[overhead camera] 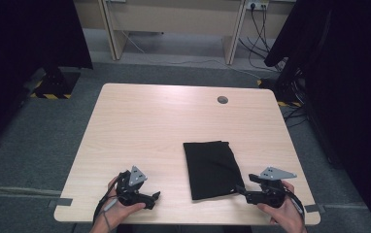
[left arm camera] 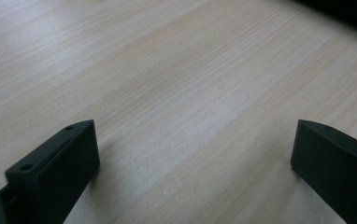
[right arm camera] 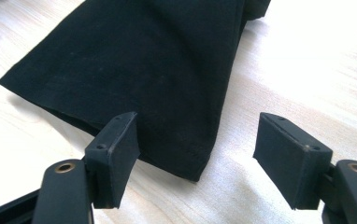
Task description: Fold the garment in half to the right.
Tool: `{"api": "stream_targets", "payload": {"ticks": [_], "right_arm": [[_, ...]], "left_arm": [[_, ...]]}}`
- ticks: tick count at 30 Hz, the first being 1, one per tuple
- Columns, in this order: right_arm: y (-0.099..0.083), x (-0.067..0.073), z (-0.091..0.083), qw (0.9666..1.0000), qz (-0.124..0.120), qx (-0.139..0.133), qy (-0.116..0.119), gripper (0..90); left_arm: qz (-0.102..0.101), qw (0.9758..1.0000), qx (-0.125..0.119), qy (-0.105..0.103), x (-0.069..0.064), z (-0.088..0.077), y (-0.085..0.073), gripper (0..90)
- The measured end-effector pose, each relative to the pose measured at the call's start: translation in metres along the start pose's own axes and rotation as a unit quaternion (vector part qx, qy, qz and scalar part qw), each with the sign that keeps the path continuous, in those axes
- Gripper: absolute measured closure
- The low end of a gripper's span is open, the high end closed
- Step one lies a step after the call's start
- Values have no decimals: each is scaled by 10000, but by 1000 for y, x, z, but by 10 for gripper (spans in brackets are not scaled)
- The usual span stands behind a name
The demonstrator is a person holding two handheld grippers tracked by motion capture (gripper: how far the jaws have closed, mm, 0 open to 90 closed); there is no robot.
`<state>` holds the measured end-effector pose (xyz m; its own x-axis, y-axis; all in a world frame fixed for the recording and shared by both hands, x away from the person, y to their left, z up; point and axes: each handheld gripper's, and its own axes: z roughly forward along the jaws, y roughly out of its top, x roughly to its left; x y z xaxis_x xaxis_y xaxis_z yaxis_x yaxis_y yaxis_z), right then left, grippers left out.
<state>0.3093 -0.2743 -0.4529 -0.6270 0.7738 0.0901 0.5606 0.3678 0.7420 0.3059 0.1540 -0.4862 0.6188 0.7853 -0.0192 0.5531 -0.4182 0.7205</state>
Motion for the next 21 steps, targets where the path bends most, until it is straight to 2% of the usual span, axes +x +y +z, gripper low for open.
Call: {"api": "stream_targets", "payload": {"ticks": [9,14,21], "right_arm": [[9,13,0,9996,-180,-197,52,297],[17,22,14,9994,-289,-87,148,297],[20,25,37,9989,-388,165,216,298]], "left_arm": [[-11,10000,10,24,0,0,-1,0],[-38,10000,11,29,0,-1,-1,0],[-34,10000,6,35,1,-2,-2,0]]}}
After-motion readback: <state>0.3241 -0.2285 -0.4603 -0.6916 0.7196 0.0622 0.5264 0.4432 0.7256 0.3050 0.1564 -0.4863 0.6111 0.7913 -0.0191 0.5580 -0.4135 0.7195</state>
